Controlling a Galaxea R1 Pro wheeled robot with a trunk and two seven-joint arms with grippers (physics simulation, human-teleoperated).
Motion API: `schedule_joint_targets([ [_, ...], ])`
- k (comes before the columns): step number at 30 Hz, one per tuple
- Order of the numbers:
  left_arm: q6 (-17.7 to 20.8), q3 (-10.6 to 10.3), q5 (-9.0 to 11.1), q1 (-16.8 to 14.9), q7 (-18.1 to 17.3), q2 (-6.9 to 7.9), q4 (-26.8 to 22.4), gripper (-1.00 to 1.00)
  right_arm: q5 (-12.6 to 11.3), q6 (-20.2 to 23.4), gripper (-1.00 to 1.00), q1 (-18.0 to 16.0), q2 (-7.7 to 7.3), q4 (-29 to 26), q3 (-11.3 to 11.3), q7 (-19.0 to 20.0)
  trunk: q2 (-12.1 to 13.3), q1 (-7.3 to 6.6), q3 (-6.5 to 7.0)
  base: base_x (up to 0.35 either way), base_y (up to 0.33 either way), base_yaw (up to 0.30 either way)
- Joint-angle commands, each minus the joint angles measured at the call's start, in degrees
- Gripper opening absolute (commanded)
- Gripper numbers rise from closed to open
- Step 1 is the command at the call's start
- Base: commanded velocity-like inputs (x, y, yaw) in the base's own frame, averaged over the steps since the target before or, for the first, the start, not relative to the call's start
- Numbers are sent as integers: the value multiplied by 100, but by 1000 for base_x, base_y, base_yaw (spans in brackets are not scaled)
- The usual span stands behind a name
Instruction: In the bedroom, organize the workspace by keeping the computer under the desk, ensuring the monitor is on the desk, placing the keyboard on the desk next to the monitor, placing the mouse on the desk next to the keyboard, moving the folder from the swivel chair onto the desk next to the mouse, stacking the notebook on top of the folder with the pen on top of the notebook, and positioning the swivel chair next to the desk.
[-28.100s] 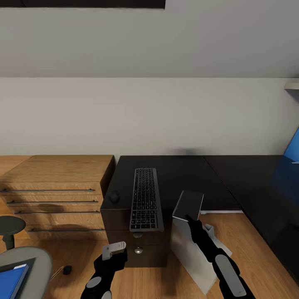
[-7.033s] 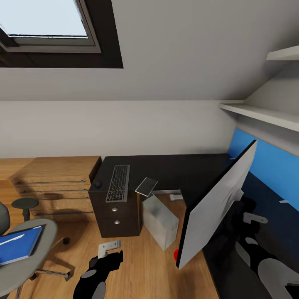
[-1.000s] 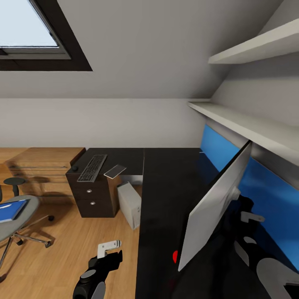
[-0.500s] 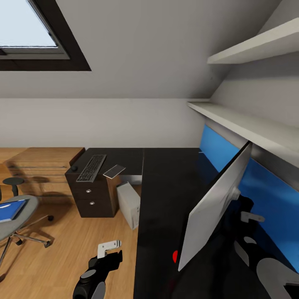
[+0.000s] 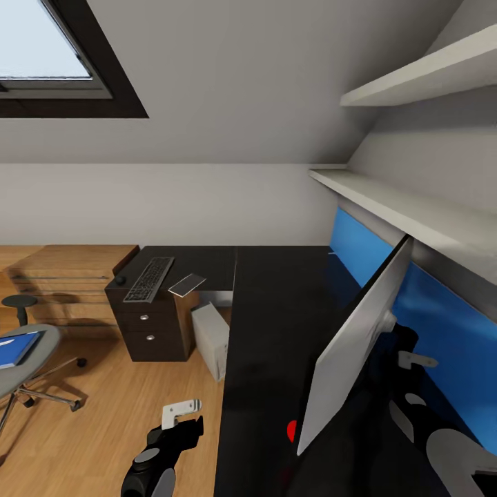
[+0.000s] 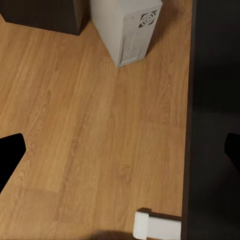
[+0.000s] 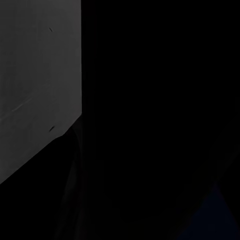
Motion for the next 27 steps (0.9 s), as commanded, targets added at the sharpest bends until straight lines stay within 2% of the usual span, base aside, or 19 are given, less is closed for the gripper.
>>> schedule_joint_targets([
  [1, 11, -7, 60, -4, 57, 2, -9, 100, -184, -66, -100, -2, -5, 64, 51, -251, -6, 3, -11, 0, -2, 0],
  [27, 11, -7, 62, -4, 56, -1, -9, 100, -184, -69, -100, -2, -6, 60, 51, -251, -6, 3, -11, 16, 18, 0],
])
